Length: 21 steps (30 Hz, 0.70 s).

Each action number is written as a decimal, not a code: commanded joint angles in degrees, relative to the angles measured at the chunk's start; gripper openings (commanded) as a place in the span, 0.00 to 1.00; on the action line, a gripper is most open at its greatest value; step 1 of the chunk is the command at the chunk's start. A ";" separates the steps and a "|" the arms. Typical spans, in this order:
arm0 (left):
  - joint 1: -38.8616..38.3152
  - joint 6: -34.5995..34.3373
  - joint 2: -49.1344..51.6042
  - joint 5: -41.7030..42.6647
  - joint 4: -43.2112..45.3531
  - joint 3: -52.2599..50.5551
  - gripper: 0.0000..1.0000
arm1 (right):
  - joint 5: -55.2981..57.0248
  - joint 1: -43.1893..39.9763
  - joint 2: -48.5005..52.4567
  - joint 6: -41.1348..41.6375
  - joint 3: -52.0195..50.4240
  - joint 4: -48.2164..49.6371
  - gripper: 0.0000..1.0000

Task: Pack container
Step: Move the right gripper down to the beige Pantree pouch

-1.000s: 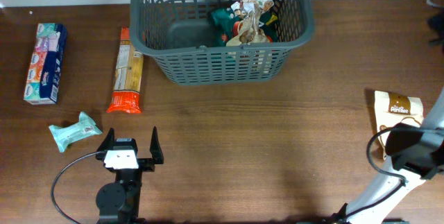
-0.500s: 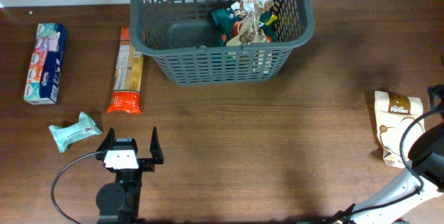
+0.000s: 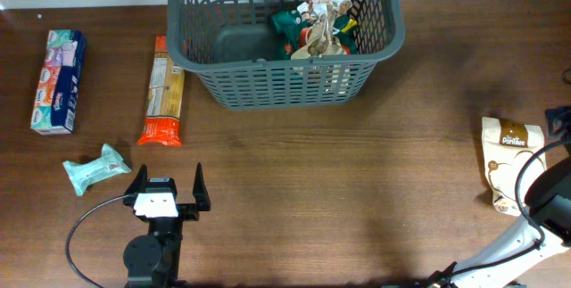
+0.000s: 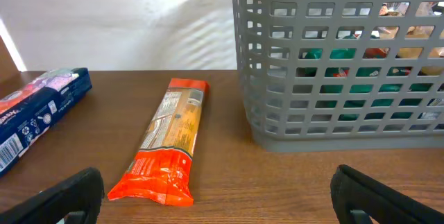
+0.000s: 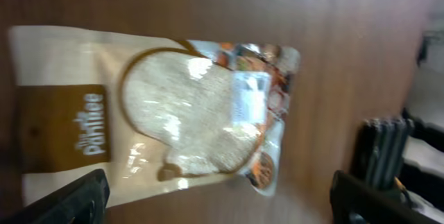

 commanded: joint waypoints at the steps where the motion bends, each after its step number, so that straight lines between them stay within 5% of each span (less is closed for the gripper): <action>1: 0.09 0.87 -0.55 0.61 -0.04 -0.31 0.99 | -0.44 1.07 -0.33 -7.04 -0.35 1.88 0.99; 7: 0.09 0.87 -0.55 0.61 -0.04 -0.31 0.99 | -2.16 1.33 -0.26 -12.17 -0.35 3.65 0.99; 15: 0.09 0.87 -0.55 0.61 -0.04 -0.31 0.99 | -11.19 1.33 -0.24 -43.85 -0.39 7.89 0.99; 21: 0.09 0.87 -0.55 0.61 -0.04 -0.31 0.99 | -4.50 1.29 -0.24 -51.17 -0.39 9.44 0.99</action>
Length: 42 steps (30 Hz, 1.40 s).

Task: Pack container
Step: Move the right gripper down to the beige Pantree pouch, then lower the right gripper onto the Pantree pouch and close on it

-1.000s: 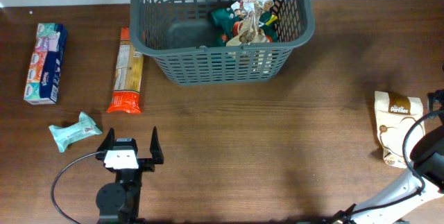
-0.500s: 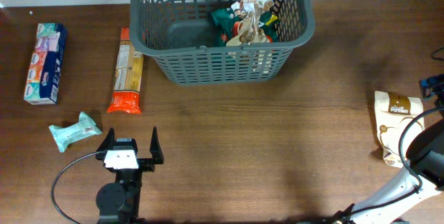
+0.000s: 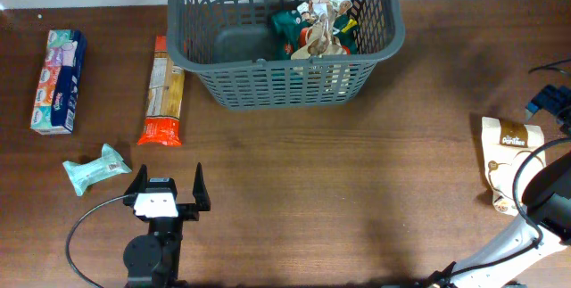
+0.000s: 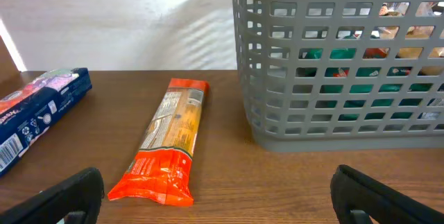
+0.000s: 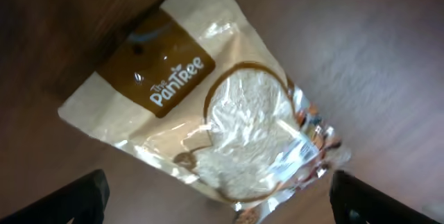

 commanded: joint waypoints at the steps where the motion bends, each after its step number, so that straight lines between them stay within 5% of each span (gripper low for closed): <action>1: 0.09 0.87 -0.55 0.63 -0.04 -0.31 0.99 | 6.08 0.22 -0.24 -8.24 -0.28 0.55 0.99; 6: 0.09 0.87 -0.55 0.63 -0.04 -0.31 0.99 | 6.23 0.22 -0.24 -8.31 -0.28 0.00 0.99; 13: 0.09 0.87 -0.55 0.63 -0.04 -0.31 0.99 | -16.44 0.24 -0.17 -34.91 -1.51 0.00 0.90; 26: 0.09 0.87 -0.55 0.63 -0.04 -0.31 0.99 | -6.64 -0.57 -0.13 -28.70 -26.69 8.55 0.99; 42: 0.09 0.87 -0.55 0.63 -0.04 -0.31 0.99 | -0.55 -1.84 -0.26 -26.10 -27.71 12.13 0.99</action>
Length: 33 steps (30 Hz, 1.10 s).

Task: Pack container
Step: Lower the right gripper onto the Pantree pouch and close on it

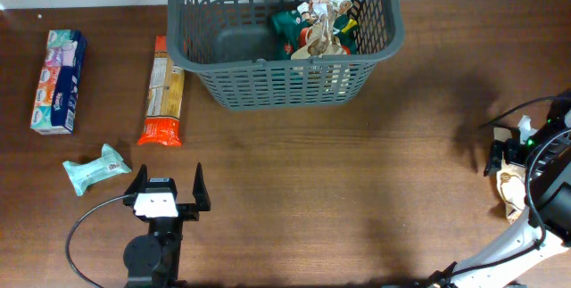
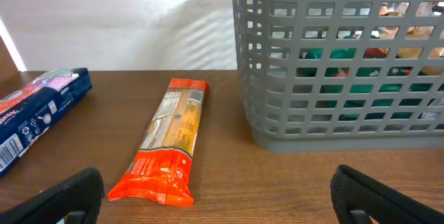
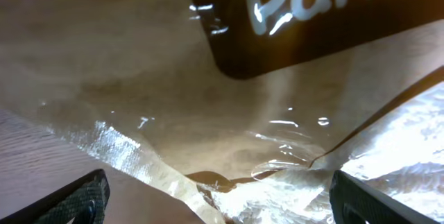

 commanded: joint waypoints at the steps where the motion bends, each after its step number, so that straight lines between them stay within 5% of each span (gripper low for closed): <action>1: 0.09 0.87 -0.55 0.63 -0.04 -0.31 0.99 | 1.38 -0.33 -0.20 0.46 -0.72 1.11 0.99; 7: 0.09 0.87 -0.55 0.63 -0.04 -0.31 0.99 | 1.38 -0.33 -0.20 0.46 -0.72 1.99 0.69; 15: 0.09 0.87 -0.55 0.63 -0.04 -0.31 0.99 | 1.38 -0.22 -0.20 0.46 -0.72 2.67 0.11; 18: 0.09 0.87 -0.55 0.63 -0.04 -0.31 0.99 | 1.36 -0.22 -0.20 0.48 -0.72 2.89 0.06; 20: 0.09 0.87 -0.55 0.63 -0.04 -0.31 0.99 | 1.33 -0.22 -0.20 0.48 -0.72 3.04 0.08; 21: 0.09 0.87 -0.55 0.63 -0.04 -0.31 0.99 | 1.33 -0.22 -0.20 0.48 -0.72 3.10 0.29; 22: 0.09 0.87 -0.55 0.63 -0.04 -0.31 0.99 | 1.33 -0.22 -0.20 0.48 -0.72 3.17 0.73; 23: 0.09 0.87 -0.55 0.63 -0.04 -0.31 0.99 | 1.27 -0.22 -0.20 0.50 -0.72 3.28 0.99; 33: 0.09 0.87 -0.55 0.63 -0.04 -0.31 0.99 | 0.42 -0.17 -0.20 0.39 -0.72 5.66 0.99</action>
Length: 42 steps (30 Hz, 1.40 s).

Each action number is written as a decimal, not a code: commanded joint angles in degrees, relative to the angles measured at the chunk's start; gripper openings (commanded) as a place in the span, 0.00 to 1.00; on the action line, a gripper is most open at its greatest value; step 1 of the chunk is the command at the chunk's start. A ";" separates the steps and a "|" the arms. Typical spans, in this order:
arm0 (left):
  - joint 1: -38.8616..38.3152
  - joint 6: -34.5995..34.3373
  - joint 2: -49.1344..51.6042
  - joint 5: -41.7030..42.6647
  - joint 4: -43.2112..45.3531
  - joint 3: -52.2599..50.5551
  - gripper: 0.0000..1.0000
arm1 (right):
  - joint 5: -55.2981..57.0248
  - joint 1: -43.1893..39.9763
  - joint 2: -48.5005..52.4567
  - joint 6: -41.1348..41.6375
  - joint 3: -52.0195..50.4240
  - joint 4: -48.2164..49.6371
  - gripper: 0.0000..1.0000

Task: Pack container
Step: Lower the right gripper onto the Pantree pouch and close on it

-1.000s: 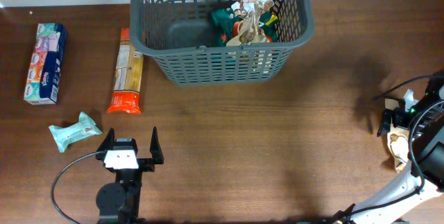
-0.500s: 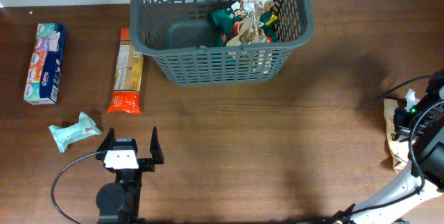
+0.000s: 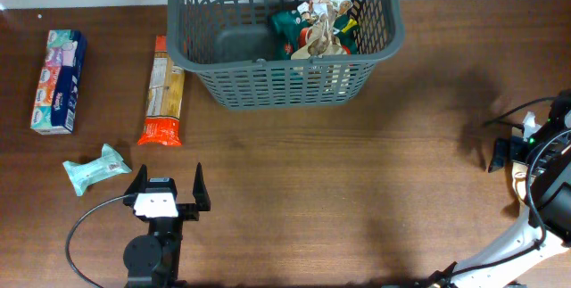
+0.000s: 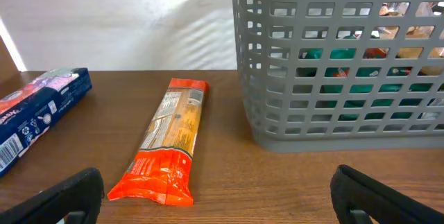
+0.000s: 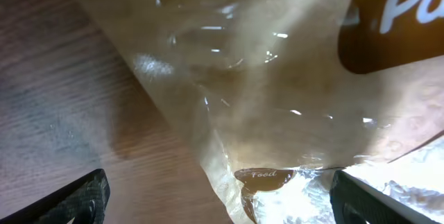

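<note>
A beige and brown food pouch point(image 5: 277, 78) fills the right wrist view, lying on the wooden table at the far right. My right gripper point(image 5: 222, 203) is low over it, its fingers spread wide at the bottom corners, open with the pouch between and beneath them. In the overhead view the right gripper point(image 3: 516, 150) covers most of the pouch. The grey basket point(image 3: 284, 74) stands at the back centre with several packets inside. My left gripper point(image 3: 167, 194) rests open near the front left, holding nothing.
An orange pasta pack point(image 3: 162, 92) lies left of the basket, and a blue tissue box point(image 3: 59, 81) sits further left. A mint wipes pack point(image 3: 96, 168) is beside the left gripper. A black cable loops at the table's right edge.
The right gripper has shifted slightly over the pouch; the pouch's edge and bare table wood now show at the left of the wrist view. The left arm has not moved.
The right gripper was first high over the pouch, which showed whole in its wrist view. Then the view was turned, still high. Later the gripper was down close on the pouch, and now it stays low over it, open. The left arm stayed still.
</note>
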 commanded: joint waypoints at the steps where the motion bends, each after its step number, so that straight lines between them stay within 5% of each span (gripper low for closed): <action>1: 0.09 0.87 -0.55 0.61 -0.04 -0.31 0.99 | -1.55 -0.11 -0.20 -0.33 -0.42 1.16 0.99; 18: 0.09 0.87 -0.55 0.61 -0.04 -0.31 0.99 | 3.54 1.16 -0.20 -0.46 -0.28 2.67 0.99; 30: 0.09 0.87 -0.55 0.61 -0.04 -0.31 0.99 | 16.63 4.72 -0.22 2.03 14.71 -2.38 0.99; 42: 0.09 0.87 -0.55 0.61 -0.04 -0.31 0.99 | 15.61 1.64 -0.20 1.64 15.80 -4.02 0.99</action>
